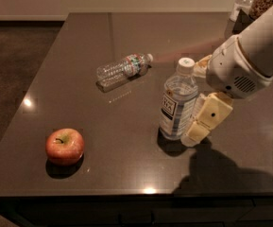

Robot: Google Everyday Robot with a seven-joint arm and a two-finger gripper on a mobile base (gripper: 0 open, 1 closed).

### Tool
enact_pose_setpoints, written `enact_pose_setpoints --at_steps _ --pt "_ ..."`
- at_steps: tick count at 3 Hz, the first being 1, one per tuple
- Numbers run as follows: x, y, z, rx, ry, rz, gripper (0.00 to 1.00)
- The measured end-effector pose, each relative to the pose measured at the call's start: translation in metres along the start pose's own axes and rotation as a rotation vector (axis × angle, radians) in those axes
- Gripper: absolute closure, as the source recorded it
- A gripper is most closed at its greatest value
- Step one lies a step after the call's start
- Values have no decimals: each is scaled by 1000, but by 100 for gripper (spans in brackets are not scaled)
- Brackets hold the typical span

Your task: Move blue plastic bottle near apple

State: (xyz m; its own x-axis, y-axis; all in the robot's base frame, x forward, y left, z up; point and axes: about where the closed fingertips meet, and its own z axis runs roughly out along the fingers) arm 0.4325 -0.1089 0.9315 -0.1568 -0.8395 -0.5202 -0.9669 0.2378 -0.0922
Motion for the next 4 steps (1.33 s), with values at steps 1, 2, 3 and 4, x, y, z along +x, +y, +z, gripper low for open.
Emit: enact_pose_setpoints --at_steps 1,2,3,4 --pt "-10 -6 10 17 -49 1 0" --pt "-22 -14 18 24 -104 9 21" --pt "-30 -17 19 16 -136 9 45" --pt "-39 -17 19 -8 -160 7 67"
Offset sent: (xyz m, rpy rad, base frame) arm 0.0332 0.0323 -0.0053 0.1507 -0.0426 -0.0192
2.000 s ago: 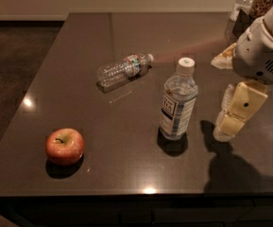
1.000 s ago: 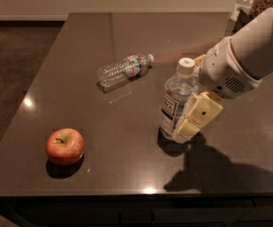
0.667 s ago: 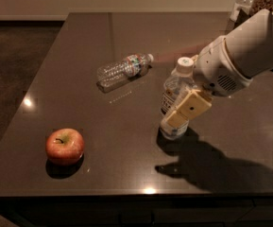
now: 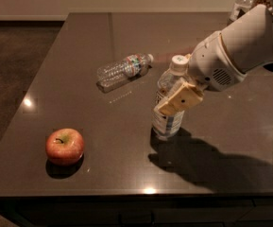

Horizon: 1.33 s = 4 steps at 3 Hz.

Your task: Move blue plastic bottle near apple

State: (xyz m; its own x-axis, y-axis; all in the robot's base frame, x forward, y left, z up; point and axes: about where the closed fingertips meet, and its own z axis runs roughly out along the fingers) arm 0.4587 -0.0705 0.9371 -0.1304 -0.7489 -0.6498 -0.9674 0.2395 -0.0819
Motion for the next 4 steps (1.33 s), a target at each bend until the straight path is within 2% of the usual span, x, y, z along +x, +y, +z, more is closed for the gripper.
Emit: enact_pose_setpoints --at_steps 1,2,4 --pt "-22 9 3 -49 -46 -13 92" --pt "-42 27 14 -112 -74 -41 100" --pt "-63 64 39 -211 -81 -103 100"
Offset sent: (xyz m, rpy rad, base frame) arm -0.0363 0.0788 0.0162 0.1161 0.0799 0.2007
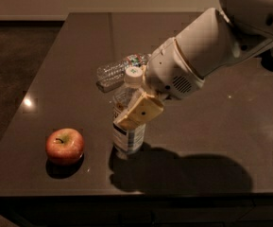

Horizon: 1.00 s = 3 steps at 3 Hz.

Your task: Move blue plastic bottle near apple

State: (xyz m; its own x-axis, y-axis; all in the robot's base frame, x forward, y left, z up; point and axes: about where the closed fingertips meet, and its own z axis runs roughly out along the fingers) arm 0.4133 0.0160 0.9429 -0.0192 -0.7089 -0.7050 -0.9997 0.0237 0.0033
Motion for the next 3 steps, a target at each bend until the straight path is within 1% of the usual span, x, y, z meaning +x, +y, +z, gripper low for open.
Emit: enact_pose_setpoints --at_steps 1,2,3 --pt "-7 7 9 -12 4 -24 100" --pt "-9 10 16 -11 10 -33 84" --pt "-10 12 21 -22 0 -32 54"
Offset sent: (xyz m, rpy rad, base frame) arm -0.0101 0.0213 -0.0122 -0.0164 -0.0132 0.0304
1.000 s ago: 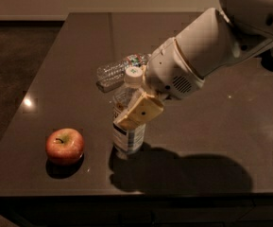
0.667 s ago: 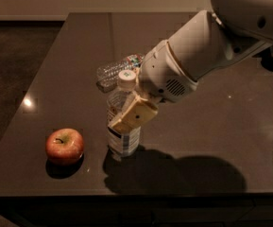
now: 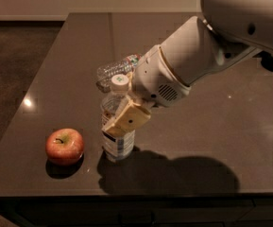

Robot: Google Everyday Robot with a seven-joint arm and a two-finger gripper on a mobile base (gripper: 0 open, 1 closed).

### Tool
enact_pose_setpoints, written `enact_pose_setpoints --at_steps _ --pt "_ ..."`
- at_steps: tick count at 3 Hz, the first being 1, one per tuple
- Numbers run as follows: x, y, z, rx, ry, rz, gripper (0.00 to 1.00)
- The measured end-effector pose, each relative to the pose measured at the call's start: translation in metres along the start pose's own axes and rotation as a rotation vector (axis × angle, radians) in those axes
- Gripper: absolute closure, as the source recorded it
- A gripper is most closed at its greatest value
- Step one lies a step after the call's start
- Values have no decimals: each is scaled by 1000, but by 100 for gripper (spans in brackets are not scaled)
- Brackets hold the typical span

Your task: Move blue plastic bottle near apple

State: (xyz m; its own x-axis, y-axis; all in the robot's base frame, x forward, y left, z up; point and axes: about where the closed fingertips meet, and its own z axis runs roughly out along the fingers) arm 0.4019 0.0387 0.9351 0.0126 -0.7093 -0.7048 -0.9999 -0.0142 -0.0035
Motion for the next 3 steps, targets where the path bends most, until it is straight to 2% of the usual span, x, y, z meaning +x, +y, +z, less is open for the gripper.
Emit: enact_pose_setpoints --at_steps 1,2,3 --pt "-2 1 3 -11 -15 3 30" --pt "-4 3 3 -10 -13 -3 1" --pt "-5 3 3 -10 -12 -4 0"
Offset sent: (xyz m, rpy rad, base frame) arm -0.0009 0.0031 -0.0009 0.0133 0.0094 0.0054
